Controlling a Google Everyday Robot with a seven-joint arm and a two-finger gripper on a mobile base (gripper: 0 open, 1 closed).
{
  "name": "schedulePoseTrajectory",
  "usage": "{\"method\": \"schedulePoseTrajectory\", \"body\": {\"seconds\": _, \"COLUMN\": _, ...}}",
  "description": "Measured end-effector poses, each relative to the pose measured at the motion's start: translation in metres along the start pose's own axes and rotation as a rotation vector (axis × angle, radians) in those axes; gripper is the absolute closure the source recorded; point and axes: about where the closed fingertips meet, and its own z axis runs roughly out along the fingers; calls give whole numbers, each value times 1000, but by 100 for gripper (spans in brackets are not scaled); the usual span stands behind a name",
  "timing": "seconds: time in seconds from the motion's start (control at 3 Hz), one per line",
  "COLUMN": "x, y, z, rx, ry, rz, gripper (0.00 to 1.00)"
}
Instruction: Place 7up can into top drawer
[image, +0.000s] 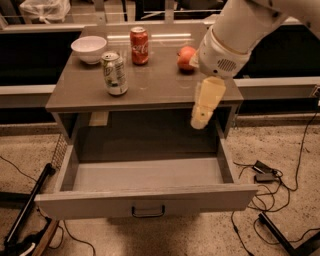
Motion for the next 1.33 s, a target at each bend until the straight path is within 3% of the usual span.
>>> {"method": "schedulePoseTrajectory", "body": {"seconds": 0.33, "x": -58, "y": -36, "z": 53, "rx": -31, "ry": -103, "rz": -59, "gripper": 0}}
{"method": "schedulePoseTrajectory", "body": {"seconds": 1.0, "x": -65, "y": -49, "z": 57, "rx": -21, "ry": -133, "rz": -60, "gripper": 0}}
{"method": "schedulePoseTrajectory", "body": {"seconds": 1.33, "x": -83, "y": -88, "z": 57, "rx": 52, "ry": -326, "rz": -75, "gripper": 0}}
